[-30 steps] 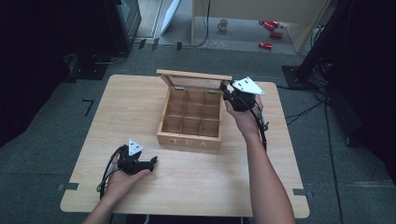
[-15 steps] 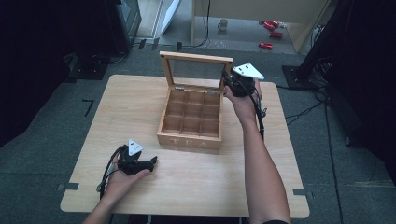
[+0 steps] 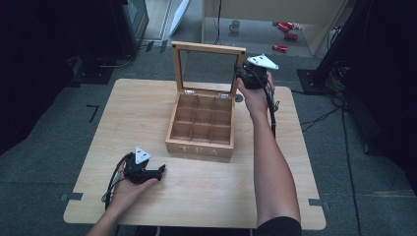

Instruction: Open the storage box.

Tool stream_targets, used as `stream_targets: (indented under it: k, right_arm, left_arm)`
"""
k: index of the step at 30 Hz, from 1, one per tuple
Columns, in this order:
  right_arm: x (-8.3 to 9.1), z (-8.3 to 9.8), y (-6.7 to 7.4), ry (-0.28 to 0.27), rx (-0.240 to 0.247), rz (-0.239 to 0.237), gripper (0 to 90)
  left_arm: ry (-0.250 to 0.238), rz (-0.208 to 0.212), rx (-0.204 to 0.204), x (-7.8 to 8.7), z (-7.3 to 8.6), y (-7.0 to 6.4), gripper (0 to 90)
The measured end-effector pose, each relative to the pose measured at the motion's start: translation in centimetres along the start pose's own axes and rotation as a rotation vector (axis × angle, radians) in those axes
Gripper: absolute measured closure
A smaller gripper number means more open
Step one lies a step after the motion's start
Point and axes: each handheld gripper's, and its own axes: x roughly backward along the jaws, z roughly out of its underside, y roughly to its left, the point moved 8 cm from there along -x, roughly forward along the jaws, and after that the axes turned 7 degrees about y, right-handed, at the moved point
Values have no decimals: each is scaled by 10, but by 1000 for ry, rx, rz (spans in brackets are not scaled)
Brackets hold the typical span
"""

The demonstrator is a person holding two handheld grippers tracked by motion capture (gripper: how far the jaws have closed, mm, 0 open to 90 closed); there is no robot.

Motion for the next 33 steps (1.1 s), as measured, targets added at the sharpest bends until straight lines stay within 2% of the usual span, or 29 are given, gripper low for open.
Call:
stream_targets:
  k: [3,6,10,22,27,33]
  right_arm:
    - [-11,-5,-6,14,-40,-1,666]
    - [-16,-7,-8,19,-52,-3,666]
    - [-30,-11,-14,30,-91,-3,666]
    - [-60,-12,-24,23,-166,51,667]
    - [-65,-11,-26,9,-178,50,667]
    - [-62,-11,-25,6,-195,37,657]
  left_arm:
    - [0,1,-1,0,0,0,144]
    - [0,1,-2,0,0,0,145]
    - [-1,1,-2,0,0,1,145]
    - [-2,0,-1,-1,-1,1,146]
    - [-2,0,0,-1,-1,1,146]
    - [-3,-1,3,-1,-2,1,146]
